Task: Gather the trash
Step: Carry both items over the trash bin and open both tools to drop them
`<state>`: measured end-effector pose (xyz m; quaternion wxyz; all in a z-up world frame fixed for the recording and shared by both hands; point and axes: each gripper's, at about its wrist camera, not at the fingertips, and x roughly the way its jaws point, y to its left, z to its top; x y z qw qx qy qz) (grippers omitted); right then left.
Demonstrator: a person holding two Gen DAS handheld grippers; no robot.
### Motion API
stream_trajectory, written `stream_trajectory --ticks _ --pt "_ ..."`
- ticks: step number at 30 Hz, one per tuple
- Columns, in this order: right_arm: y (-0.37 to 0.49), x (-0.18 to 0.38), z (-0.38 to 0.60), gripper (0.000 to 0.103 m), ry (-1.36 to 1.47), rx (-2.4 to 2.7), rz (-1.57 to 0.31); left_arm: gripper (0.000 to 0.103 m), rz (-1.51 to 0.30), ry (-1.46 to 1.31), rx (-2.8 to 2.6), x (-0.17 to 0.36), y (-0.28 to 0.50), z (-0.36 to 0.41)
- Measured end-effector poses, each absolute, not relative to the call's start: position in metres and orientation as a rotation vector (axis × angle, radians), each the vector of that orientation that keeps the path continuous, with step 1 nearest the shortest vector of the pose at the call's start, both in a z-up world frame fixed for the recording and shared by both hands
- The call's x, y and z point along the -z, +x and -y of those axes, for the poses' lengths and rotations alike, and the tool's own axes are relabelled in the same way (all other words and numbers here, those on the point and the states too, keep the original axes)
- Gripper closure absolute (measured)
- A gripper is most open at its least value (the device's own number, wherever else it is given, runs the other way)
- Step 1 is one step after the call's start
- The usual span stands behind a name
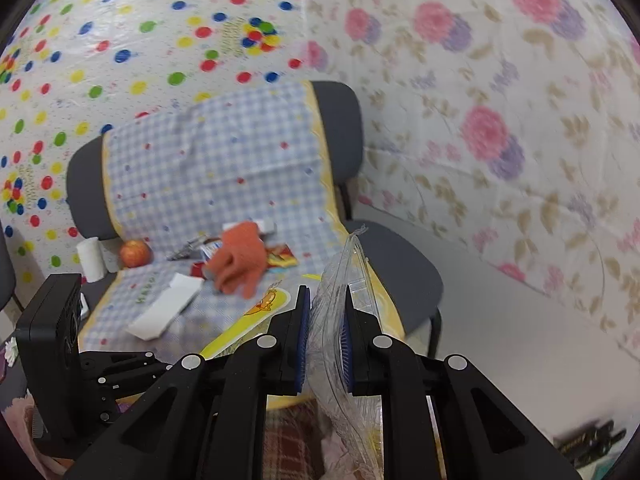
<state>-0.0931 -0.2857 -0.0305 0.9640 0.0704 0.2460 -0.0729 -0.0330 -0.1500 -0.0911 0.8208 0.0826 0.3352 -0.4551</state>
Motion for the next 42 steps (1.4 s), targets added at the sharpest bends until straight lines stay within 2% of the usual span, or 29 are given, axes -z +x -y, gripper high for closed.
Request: stream_trajectory --ticks 8,27,29,31,34,39,42 --pt "-0.116 0.062 0.317 0.088 0.205 0.228 -0.515 0.083 -0.784 0.22 1.053 0.119 -0.049 0.189" --pt "-0.117 0.123 0.404 0.087 0.409 0.304 -0.573 0.072 -0.955 0.354 1.161 0.174 -0.054 0.276" --pt "-0.119 0.126 0.406 0.084 0.412 0.309 -0.576 0.056 -0.956 0.369 1.145 0.176 -0.054 0.277" --pt "-0.119 0.129 0.408 0.082 0.414 0.314 -0.586 0.047 -0.944 0.371 1.12 0.176 -0.051 0.274" --pt "-0.121 0.131 0.412 0.071 0.422 0.322 -0.591 0.045 -0.938 0.358 1.104 0.174 -0.047 0.269" --pt "-0.123 0.125 0.411 0.061 0.418 0.326 -0.587 0.044 -0.917 0.331 1.076 0.166 -0.039 0.257" --pt "-0.12 0.123 0.406 0.051 0.411 0.304 -0.6 0.042 -0.889 0.3 1.048 0.156 -0.032 0.246"
